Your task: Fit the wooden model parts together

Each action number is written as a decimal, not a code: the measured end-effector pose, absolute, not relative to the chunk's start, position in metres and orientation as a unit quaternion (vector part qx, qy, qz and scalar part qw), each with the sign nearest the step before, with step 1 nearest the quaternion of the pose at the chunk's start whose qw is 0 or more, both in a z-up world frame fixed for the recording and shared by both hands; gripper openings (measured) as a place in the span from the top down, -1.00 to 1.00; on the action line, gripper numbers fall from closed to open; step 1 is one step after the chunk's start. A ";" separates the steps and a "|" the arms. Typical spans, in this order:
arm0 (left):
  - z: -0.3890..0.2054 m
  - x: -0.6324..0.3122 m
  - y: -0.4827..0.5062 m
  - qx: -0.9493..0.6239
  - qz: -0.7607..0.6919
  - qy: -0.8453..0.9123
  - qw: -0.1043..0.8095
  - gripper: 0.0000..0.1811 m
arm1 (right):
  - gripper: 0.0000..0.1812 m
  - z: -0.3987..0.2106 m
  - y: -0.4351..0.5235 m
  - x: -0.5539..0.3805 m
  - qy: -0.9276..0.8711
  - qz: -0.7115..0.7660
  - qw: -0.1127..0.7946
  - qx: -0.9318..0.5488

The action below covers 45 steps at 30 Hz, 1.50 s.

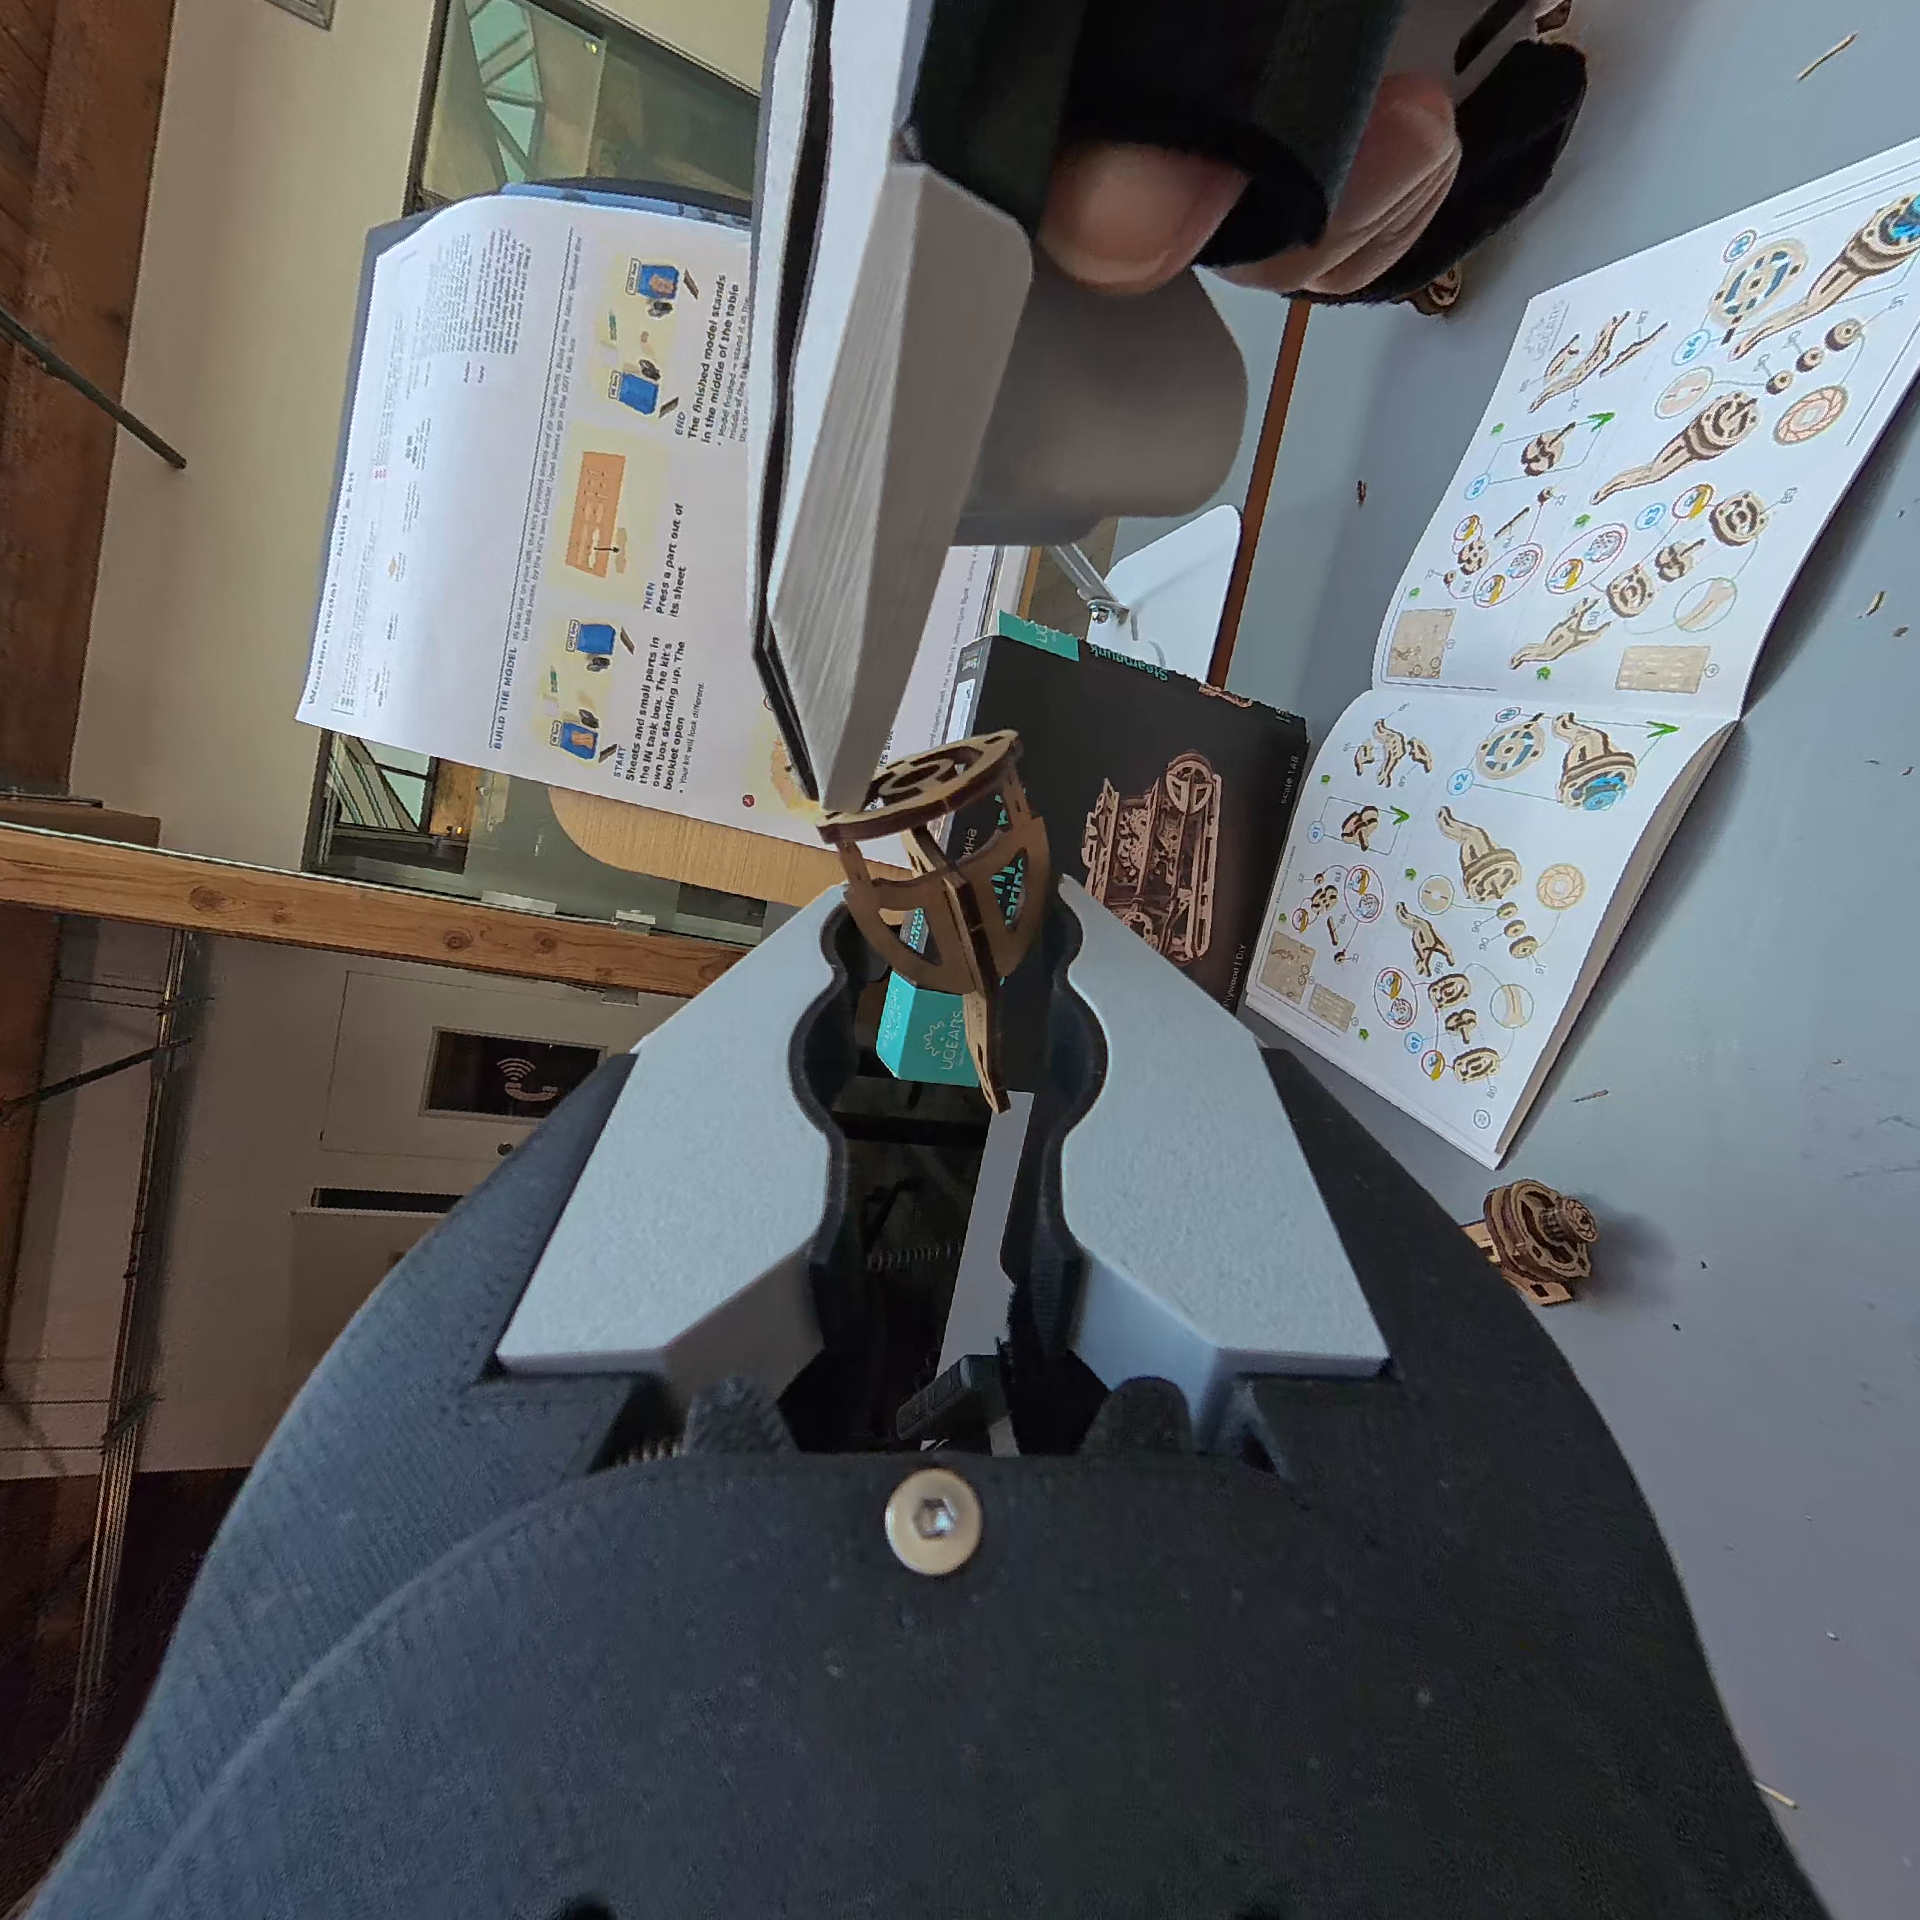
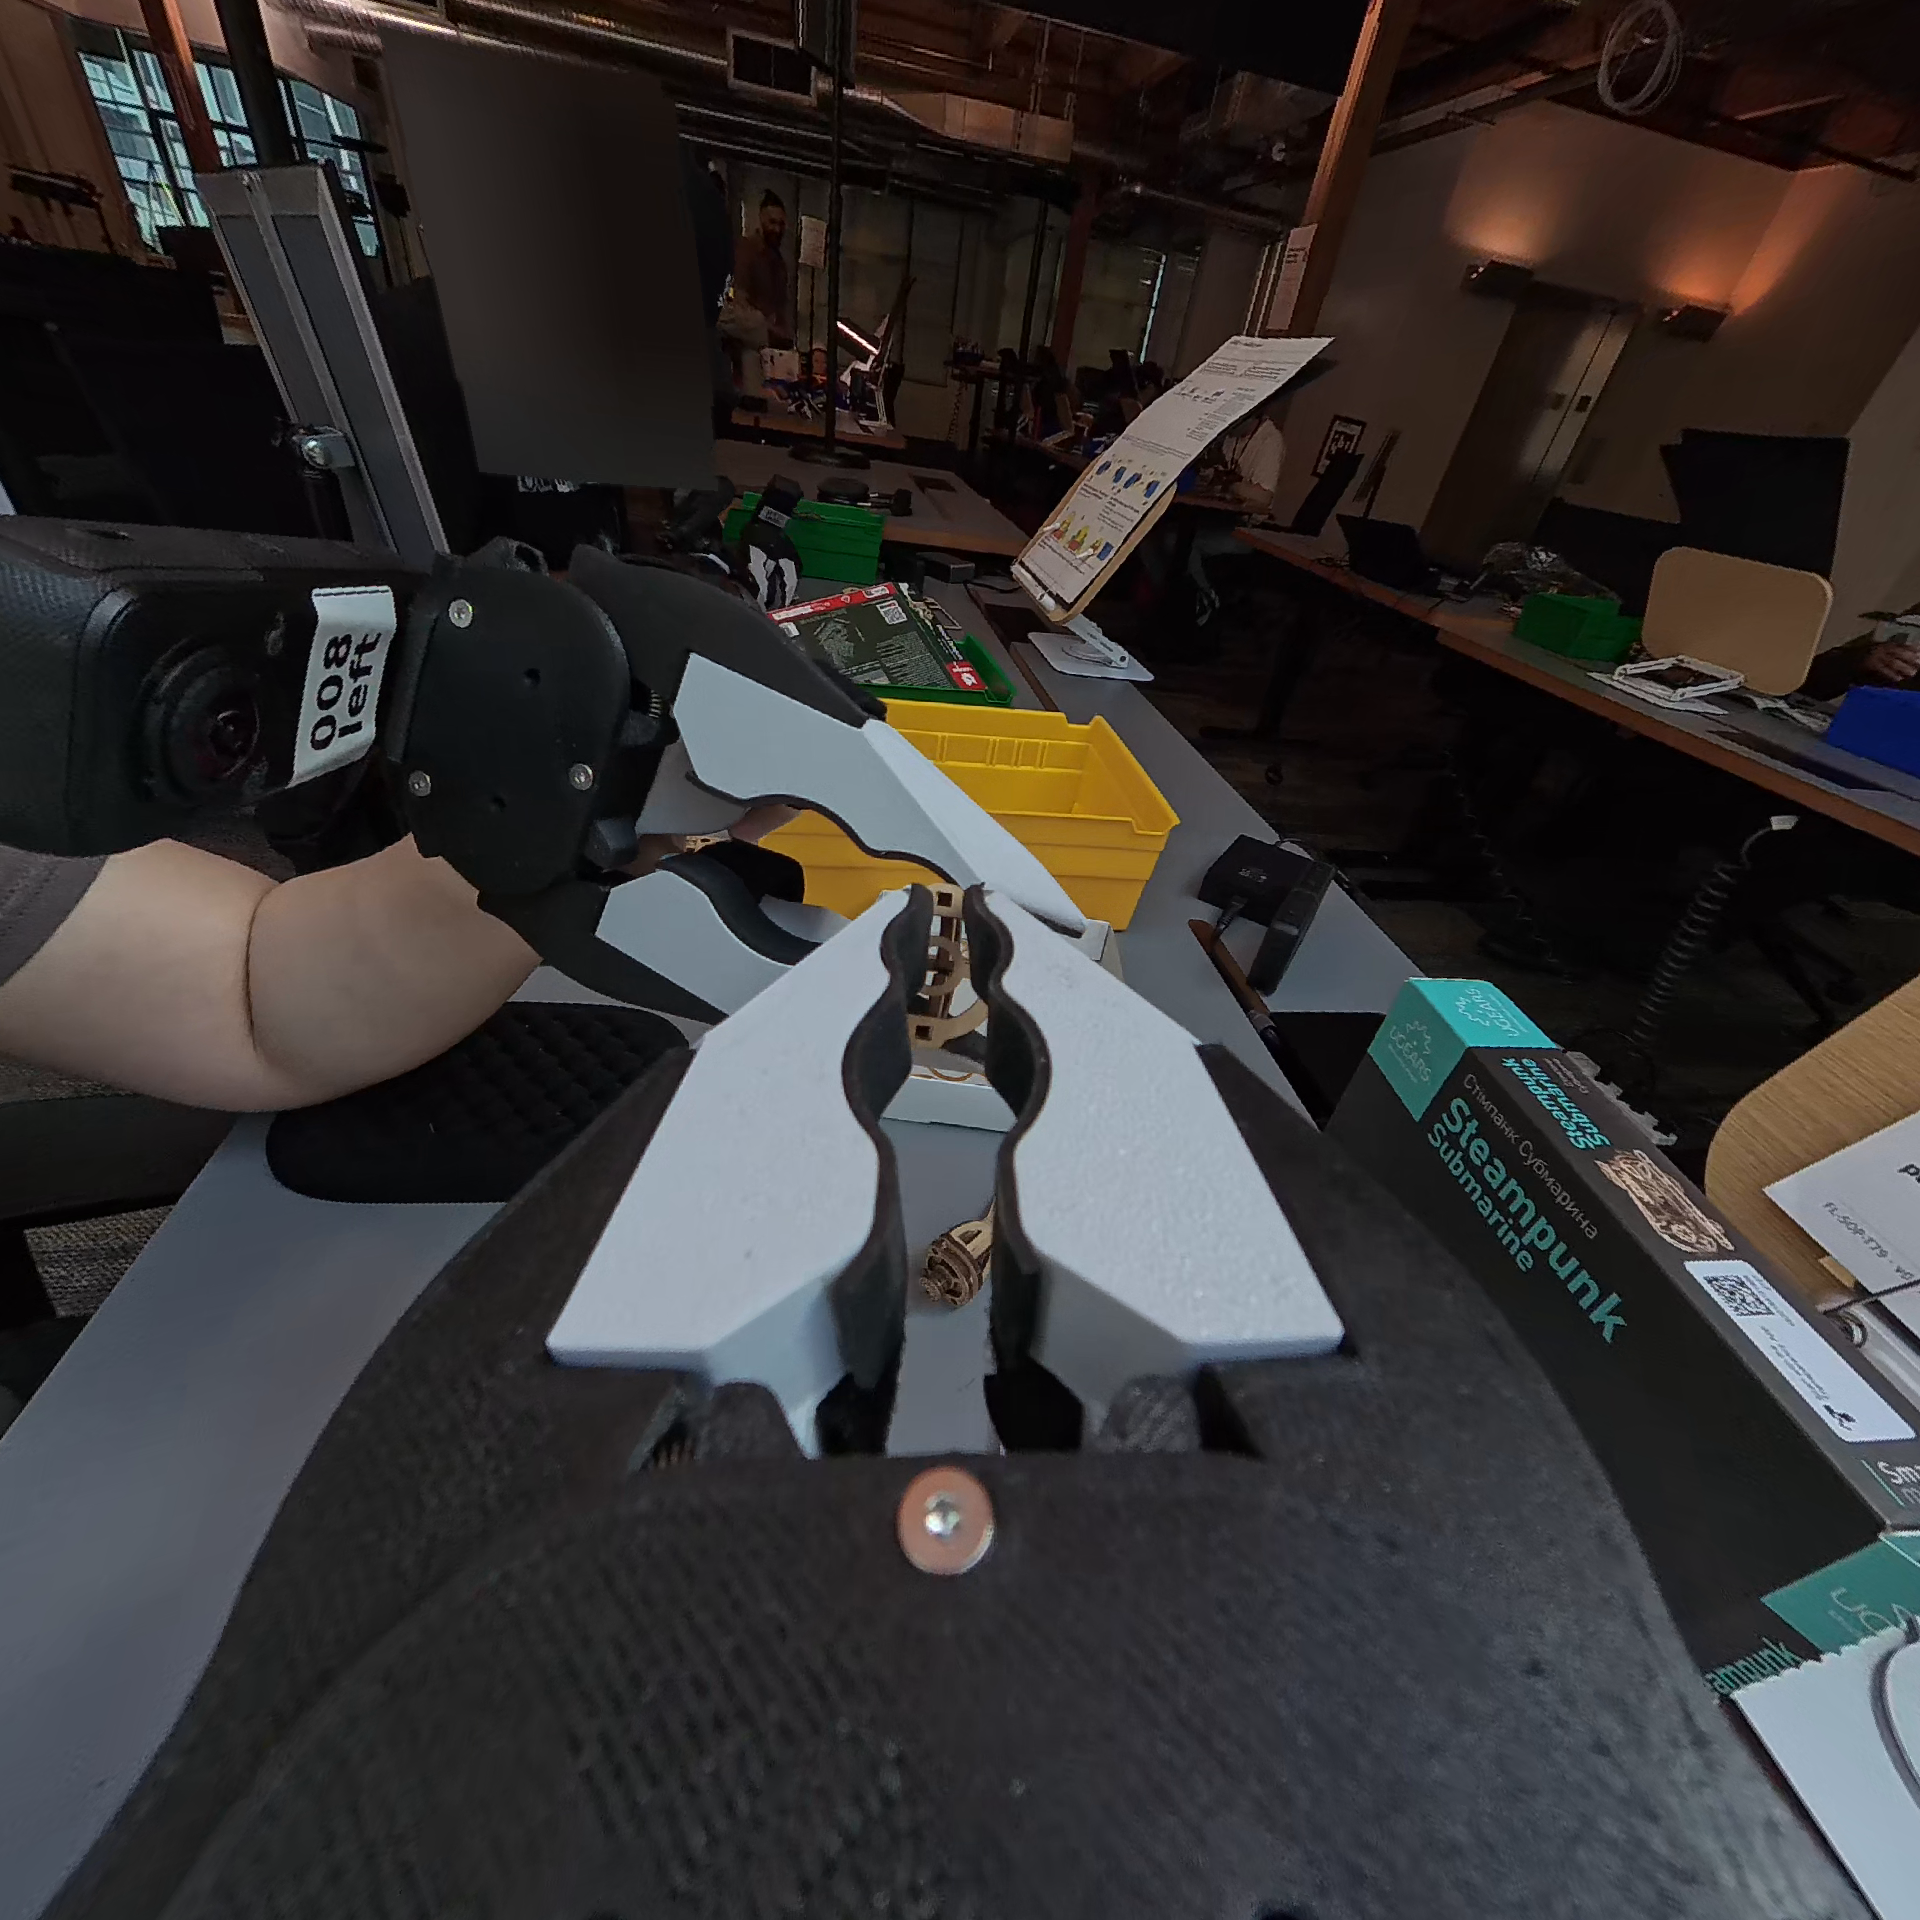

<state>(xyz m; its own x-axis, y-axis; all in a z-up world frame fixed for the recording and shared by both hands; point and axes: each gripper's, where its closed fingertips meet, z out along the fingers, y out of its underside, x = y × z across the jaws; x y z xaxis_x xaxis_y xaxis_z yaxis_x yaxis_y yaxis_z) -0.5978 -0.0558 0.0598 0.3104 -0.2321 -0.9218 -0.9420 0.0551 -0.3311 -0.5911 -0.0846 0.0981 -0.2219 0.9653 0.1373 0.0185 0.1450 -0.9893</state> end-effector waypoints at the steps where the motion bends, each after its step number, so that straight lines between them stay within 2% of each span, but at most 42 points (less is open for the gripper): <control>1: 0.060 -0.597 -0.056 -0.603 0.328 0.486 0.540 0.65 | 0.94 0.098 -0.085 -0.591 -0.594 0.509 0.466 -0.414; 9: 0.058 -0.595 -0.056 -0.609 0.308 0.487 0.546 0.65 | 0.94 0.099 -0.085 -0.591 -0.597 0.503 0.469 -0.414; 14: 0.054 -0.588 -0.058 -0.617 0.260 0.494 0.554 0.66 | 0.81 0.109 -0.088 -0.584 -0.594 0.507 0.484 -0.396; 19: 0.060 -0.584 -0.060 -0.672 0.090 0.438 0.590 0.65 | 0.72 0.122 -0.090 -0.570 -0.608 0.454 0.555 -0.341; 24: 0.068 -0.578 -0.072 -0.714 -0.091 0.383 0.578 0.65 | 0.72 0.117 -0.090 -0.569 -0.648 0.265 0.662 -0.268; 27: 0.070 -0.575 -0.079 -0.726 -0.161 0.366 0.560 0.65 | 0.71 0.108 -0.096 -0.574 -0.671 0.201 0.671 -0.242; 32: 0.075 -0.568 -0.091 -0.729 -0.278 0.342 0.524 0.65 | 0.63 0.112 -0.113 -0.579 -0.663 0.298 0.639 -0.250; 38: 0.084 -0.561 -0.105 -0.709 -0.405 0.319 0.482 0.65 | 0.66 0.127 -0.118 -0.573 -0.623 0.428 0.599 -0.266; 45: 0.090 -0.556 -0.118 -0.681 -0.528 0.291 0.416 0.66 | 0.79 0.127 -0.111 -0.566 -0.633 0.383 0.618 -0.266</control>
